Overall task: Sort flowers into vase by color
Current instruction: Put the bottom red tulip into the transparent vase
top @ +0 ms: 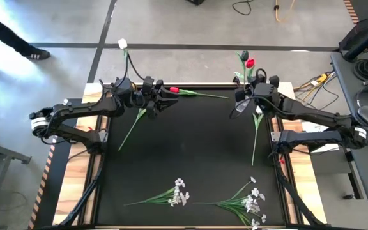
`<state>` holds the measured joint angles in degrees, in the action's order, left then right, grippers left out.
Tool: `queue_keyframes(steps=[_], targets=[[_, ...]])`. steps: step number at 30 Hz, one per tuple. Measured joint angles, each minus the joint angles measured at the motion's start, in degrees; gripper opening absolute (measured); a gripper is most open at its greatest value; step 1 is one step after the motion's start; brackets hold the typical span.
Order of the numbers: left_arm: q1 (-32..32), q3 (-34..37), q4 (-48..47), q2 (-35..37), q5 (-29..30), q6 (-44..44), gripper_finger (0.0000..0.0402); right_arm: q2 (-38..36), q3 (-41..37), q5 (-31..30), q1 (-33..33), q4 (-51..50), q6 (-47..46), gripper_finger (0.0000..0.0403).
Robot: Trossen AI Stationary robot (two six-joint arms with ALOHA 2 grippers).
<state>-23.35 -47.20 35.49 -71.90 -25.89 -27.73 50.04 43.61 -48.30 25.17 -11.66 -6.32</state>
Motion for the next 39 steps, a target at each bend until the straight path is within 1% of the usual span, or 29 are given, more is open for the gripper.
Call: queue_keyframes(steps=[6,12,17,20,23,32,36,39], targets=[[0.00,0.00,-0.01,0.00,0.00,0.00,0.0139,0.00,-2.88,-2.32,0.01,-0.01,-1.19,0.0012],[0.00,0.00,-0.01,0.00,0.00,0.00,0.0139,0.02,-4.53,-2.85,0.13,0.04,-2.97,0.0012],[0.00,0.00,-0.01,0.00,-0.02,0.00,0.0139,0.30,-5.50,-6.45,0.17,0.01,-3.33,0.0013],[0.00,0.00,-0.01,0.00,-0.02,0.00,0.0139,0.78,-5.62,-7.13,0.37,0.02,-3.27,0.0014],[0.00,0.00,-0.01,0.00,-0.02,0.00,0.0139,1.63,-5.62,-7.27,0.39,-0.01,-3.45,0.0026],[0.00,0.00,-0.02,0.00,-0.02,0.00,0.0139,3.02,-5.64,-7.29,0.39,0.02,-6.26,0.0084],[0.00,0.00,-0.03,0.00,-0.02,0.00,0.0139,2.95,-5.61,-7.45,0.39,-0.02,-6.77,0.0090],[0.00,0.00,-0.03,0.00,-0.04,0.00,0.0139,2.97,-5.37,-9.35,0.39,-0.06,-7.31,0.0090]])
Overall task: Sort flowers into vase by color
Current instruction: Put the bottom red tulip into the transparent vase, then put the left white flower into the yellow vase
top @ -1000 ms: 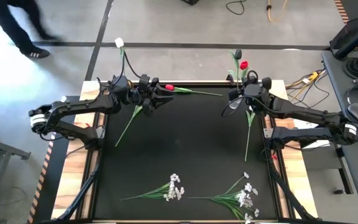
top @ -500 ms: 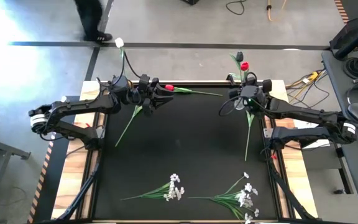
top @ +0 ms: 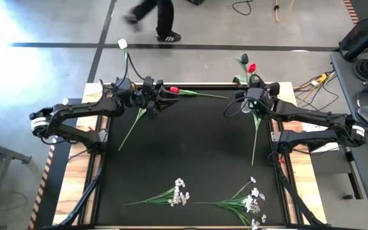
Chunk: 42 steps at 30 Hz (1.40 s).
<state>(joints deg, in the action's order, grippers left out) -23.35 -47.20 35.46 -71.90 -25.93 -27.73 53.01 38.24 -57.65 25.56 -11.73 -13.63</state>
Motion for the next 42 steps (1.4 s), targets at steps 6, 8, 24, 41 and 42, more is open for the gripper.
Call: queue_keyframes(steps=[6,8,24,41,42], targets=[[0.00,0.00,-0.02,0.00,0.00,0.00,0.0139,-0.04,1.83,0.13,0.00,-0.94,-0.08,0.0117],[0.00,0.00,-0.11,0.00,0.00,0.00,0.0139,-0.07,2.96,0.63,-0.02,-2.81,-0.96,0.0133],[0.00,0.00,-1.29,0.00,-0.01,0.22,0.0139,-0.07,12.05,8.59,-0.04,-20.34,-8.90,0.0201],[0.22,-0.02,-8.97,1.31,-7.33,0.27,0.0090,-0.05,26.84,13.16,-4.07,-44.68,-9.29,0.0153],[0.26,-0.02,-10.81,1.72,-7.96,0.65,0.0079,-0.07,27.36,13.16,-4.66,-45.90,-9.23,0.0138]])
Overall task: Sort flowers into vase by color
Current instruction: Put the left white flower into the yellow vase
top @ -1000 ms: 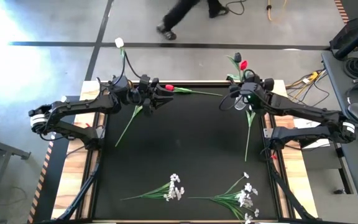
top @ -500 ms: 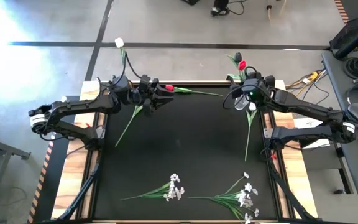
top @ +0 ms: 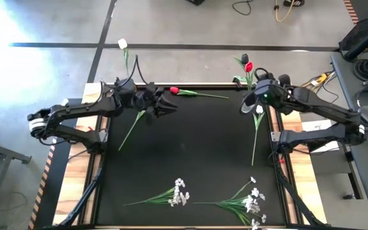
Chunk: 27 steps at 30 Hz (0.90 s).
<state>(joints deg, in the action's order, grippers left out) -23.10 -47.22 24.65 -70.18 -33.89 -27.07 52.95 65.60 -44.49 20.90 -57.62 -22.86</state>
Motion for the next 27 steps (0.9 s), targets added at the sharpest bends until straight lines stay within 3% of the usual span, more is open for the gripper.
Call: queue_keyframes(steps=[5,7,12,16,21,27], targets=[[1.65,0.00,-11.12,3.00,-0.13,3.40,0.0012,-0.06,0.50,3.20,-2.64,-2.55,1.46,0.0041],[3.20,0.00,-17.63,4.41,0.40,4.07,0.0005,-0.06,0.01,5.62,-3.26,-2.54,3.07,0.0018],[11.35,0.00,-33.24,6.43,9.69,3.86,0.0001,-0.18,-1.27,8.49,-4.32,-2.17,4.71,0.0010],[20.35,0.00,-37.83,5.73,16.95,-1.64,0.0000,-0.95,-1.43,11.22,-4.56,-1.75,6.44,0.0009],[31.53,-0.18,-40.58,2.89,22.09,-12.46,0.0000,-2.58,-1.38,14.99,-4.65,-1.49,7.92,0.0009],[42.40,-6.69,-54.10,-3.39,26.19,-16.94,0.0000,-4.56,-1.37,15.00,-5.90,-1.53,11.54,0.0009]])
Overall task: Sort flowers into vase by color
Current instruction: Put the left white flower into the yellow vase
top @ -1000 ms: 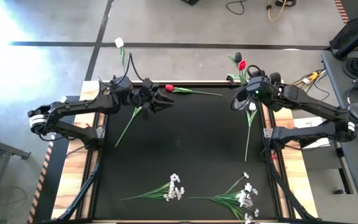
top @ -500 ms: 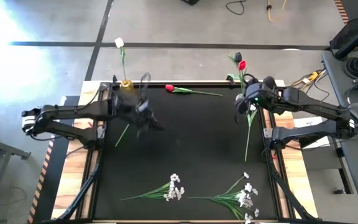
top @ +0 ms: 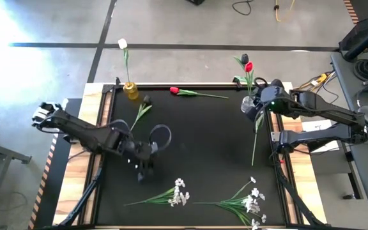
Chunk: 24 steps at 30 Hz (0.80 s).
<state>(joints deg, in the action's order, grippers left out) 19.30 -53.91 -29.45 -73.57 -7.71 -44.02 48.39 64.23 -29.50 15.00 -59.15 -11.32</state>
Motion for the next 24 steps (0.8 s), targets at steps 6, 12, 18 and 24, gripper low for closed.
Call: queue_keyframes(steps=[6,12,18,24], targets=[[7.74,-7.55,-7.66,-8.23,0.65,1.30,0.0000,-1.15,0.00,-0.04,-1.16,-0.03,1.08,0.0009],[12.76,-12.35,-8.14,-16.53,1.05,-1.18,0.0009,-1.37,0.00,-0.07,-1.13,0.00,0.00,0.0009],[16.76,-18.80,-11.90,-25.70,4.08,-1.96,0.0059,-1.39,0.00,-0.07,-1.13,0.02,-0.65,0.0009],[17.82,-22.71,-14.13,-33.74,4.77,-1.98,0.0123,-1.39,0.00,-0.08,-1.13,0.03,-0.61,0.0009]])
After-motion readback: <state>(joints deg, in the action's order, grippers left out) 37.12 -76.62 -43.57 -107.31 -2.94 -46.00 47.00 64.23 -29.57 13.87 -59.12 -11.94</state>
